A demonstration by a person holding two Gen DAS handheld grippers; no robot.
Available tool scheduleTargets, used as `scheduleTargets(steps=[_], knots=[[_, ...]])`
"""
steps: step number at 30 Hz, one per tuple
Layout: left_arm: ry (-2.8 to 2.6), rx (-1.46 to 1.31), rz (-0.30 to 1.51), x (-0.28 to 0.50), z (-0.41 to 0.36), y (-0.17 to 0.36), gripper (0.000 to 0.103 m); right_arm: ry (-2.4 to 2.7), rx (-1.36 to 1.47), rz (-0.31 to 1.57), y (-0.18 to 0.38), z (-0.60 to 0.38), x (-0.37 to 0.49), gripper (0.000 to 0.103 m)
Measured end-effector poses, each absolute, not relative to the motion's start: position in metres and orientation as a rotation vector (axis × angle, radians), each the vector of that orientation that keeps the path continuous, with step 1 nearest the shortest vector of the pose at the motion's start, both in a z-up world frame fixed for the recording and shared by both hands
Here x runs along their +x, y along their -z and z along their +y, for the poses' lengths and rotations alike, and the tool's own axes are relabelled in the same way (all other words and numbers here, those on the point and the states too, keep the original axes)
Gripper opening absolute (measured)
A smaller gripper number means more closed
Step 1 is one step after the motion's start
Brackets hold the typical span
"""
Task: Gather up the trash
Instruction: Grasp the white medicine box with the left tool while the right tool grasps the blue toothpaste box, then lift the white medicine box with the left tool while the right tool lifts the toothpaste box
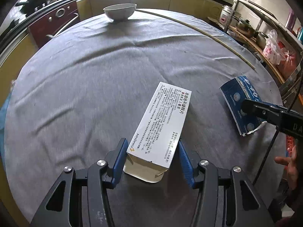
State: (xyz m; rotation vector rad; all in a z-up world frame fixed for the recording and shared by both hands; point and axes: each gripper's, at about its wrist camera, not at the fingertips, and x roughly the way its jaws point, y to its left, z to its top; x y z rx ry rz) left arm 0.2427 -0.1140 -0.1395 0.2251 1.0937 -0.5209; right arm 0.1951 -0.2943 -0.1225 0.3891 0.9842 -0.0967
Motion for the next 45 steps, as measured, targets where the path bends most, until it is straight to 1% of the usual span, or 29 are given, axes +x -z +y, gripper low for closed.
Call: scheduleTargets(steps=[9,15,25,32,45], knots=[[0.489,0.14,1.11,0.18,-0.108,0.125,0.055,0.056,0.387,0.964,0.115,-0.295,0.157,0.06],[0.466,0.146,1.156,0.157,-0.11,0.134,0.055,0.046,0.398,0.984,0.122,-0.298,0.139,0.06],[0.393,0.258,1.085,0.143,-0.124,0.126,0.055,0.042,0.37,0.994,0.124,-0.29,0.125,0.06],[0.386,0.278,1.066,0.142,-0.131,0.123,0.055,0.043,0.373,0.993,0.125,-0.291,0.124,0.062],[0.388,0.295,1.069,0.145,-0.139,0.126,0.055,0.044,0.408,0.998,0.13,-0.295,0.124,0.062]])
